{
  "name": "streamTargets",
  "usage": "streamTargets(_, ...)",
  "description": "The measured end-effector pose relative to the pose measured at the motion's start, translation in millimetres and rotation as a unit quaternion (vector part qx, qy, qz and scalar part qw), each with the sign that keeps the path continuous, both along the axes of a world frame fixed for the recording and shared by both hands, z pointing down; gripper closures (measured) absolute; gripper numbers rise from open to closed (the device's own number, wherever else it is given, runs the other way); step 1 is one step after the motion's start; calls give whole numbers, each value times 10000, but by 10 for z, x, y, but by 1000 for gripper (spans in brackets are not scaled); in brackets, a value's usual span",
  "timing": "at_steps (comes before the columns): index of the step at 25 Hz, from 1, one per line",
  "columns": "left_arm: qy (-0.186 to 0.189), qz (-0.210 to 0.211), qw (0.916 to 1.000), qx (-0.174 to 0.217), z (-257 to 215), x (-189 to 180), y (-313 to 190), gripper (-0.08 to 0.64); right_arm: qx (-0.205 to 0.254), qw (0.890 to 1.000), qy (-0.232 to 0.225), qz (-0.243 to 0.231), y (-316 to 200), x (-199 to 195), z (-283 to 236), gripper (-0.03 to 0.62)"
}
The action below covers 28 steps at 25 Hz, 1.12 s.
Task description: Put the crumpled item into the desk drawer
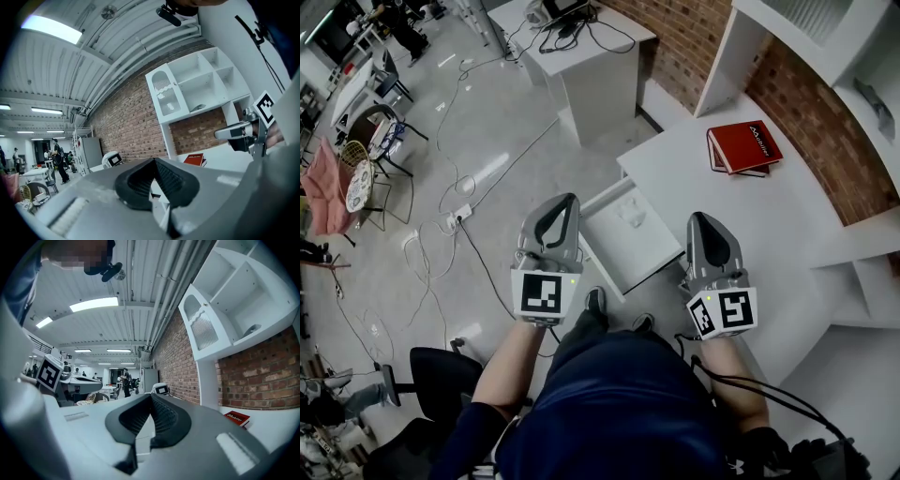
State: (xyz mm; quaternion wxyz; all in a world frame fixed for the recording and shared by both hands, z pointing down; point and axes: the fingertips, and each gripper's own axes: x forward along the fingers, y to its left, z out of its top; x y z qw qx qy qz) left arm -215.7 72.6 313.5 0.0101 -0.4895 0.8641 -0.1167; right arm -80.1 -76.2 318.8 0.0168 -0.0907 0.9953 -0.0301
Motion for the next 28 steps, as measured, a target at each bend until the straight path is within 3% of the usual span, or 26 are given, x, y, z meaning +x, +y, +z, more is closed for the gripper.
streamTargets(28, 285, 124, 9995, -90, 195, -117, -12, 558, 92, 9999, 119, 34, 59, -90, 67, 591)
